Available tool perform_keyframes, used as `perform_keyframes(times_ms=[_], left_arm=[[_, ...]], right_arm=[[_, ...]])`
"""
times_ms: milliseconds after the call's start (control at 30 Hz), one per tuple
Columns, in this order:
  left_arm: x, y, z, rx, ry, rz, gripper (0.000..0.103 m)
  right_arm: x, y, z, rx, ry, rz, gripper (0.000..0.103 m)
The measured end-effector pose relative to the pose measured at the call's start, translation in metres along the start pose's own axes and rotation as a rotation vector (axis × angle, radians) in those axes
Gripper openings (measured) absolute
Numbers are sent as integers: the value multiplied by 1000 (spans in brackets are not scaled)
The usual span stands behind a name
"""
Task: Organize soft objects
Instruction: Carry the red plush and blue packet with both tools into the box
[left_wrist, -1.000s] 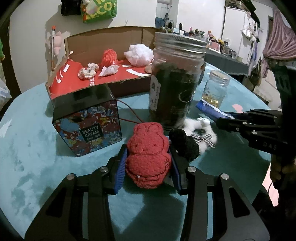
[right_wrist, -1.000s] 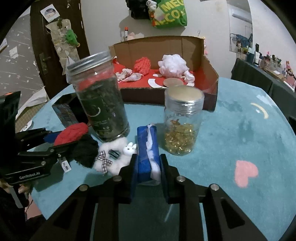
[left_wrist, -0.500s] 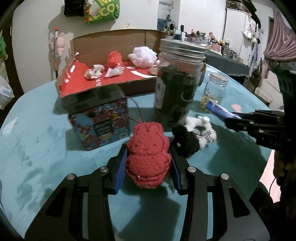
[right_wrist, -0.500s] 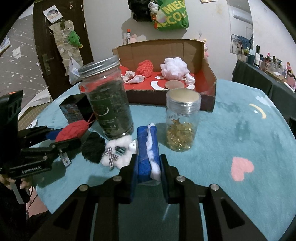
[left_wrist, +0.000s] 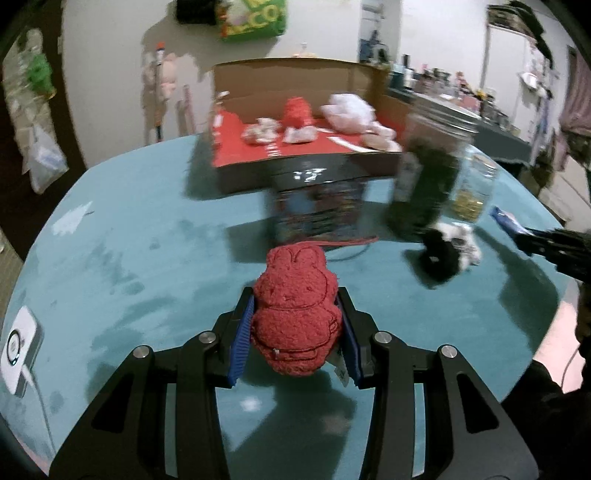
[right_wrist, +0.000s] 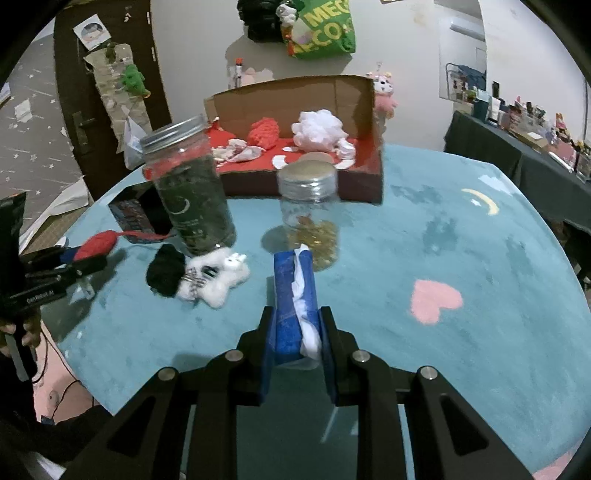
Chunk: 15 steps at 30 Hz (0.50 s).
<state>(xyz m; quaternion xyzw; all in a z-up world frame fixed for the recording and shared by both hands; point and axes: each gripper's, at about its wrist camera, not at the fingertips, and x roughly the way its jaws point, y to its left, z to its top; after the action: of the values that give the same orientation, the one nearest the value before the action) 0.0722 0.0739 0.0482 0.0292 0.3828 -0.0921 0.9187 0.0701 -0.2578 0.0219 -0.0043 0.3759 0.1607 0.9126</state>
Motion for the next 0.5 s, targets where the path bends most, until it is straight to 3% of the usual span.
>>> perform_keyframes(times_ms=[233, 500], left_arm=[[7, 33, 4, -53, 12, 72, 40], [25, 52, 21, -49, 29, 84, 40]], right_arm=[[1, -17, 1, 30, 6, -41, 24], [8, -38, 11, 53, 21, -73, 24]])
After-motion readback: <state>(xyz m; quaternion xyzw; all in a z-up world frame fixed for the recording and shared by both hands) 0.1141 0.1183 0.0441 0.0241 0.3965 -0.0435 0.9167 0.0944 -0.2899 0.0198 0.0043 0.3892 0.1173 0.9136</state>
